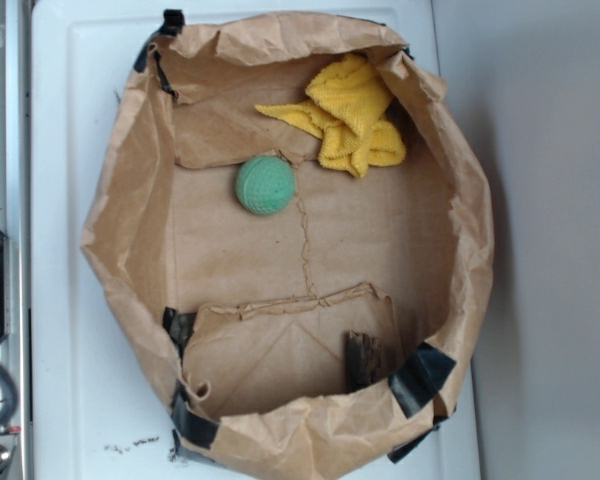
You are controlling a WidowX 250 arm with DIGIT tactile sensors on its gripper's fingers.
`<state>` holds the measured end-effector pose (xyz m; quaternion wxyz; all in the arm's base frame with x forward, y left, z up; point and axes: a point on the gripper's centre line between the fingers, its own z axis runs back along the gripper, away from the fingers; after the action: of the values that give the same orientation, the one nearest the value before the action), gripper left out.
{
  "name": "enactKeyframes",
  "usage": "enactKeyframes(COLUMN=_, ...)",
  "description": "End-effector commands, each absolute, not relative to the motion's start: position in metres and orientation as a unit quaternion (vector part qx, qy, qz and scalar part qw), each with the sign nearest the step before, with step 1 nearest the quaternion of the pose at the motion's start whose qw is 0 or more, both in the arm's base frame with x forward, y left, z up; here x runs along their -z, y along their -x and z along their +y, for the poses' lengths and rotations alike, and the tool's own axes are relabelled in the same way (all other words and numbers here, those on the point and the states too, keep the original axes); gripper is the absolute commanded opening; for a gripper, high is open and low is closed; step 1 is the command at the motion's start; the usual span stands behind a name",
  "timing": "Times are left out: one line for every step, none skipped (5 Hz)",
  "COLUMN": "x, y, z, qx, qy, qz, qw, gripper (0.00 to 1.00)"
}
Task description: Grab the green ball.
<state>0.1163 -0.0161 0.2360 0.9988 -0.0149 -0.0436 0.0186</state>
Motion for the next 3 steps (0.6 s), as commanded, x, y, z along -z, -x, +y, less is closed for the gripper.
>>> enactKeyframes(x=-0.236, y=-0.116, z=-0.016, qx=-0.019, qy=0.015, qz=-0.044, qw=0.999, gripper=1.0)
enactKeyframes(x=-0.227, y=-0.166, z=0.002, qx=-0.067, qy=0.008, qz=-0.055, qw=0.996, gripper=1.0)
enactKeyframes(x=-0.214, y=-0.216, z=0.014, qx=-0.073, qy=-0.015, qz=-0.072, qw=0.995, gripper=1.0)
